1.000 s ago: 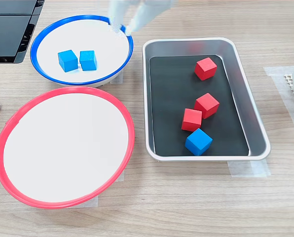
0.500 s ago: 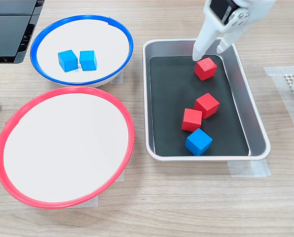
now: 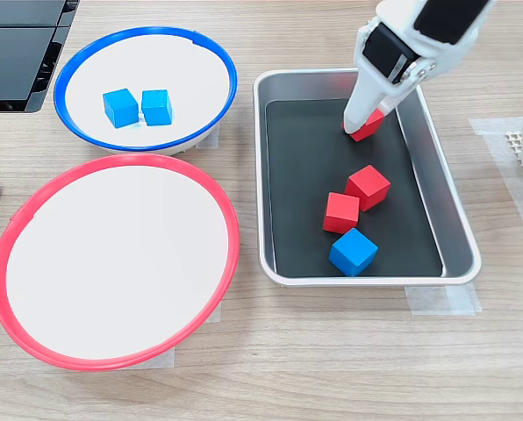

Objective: Move six blocks tray to matching dishes

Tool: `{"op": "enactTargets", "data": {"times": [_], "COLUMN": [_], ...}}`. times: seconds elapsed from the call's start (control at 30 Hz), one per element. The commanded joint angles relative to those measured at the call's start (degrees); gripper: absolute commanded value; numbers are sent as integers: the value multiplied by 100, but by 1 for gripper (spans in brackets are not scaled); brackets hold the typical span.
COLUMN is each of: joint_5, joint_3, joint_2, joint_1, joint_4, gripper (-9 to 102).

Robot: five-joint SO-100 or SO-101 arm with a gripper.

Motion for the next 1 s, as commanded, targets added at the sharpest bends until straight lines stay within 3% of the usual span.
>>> {"op": "enactTargets", "data": {"times": [0.0,0.17,0.37,0.47,0.57,0.6,0.73,0.8,0.87,0.97], "joint_5": [870,3331,4430,4553,4544,4500,4368,4263,4087,3155], "joint_3": [-668,-3234,-5282,-5730,-5801,-5774,-5766,-5722,-5678,-5370], "joint_2": [70,-1301,-3234,-3894,-4157,-4192,-4245,-4210,-4078,-3480], "joint_1": [-615,-2312,-3103,-3252,-3278,-3278,-3226,-3182,-3138,-3085], "joint_4": [237,492,360,193,62,35,97,185,404,1301], "gripper": [0,0,0,0,8,15,21,18,0,0]}}
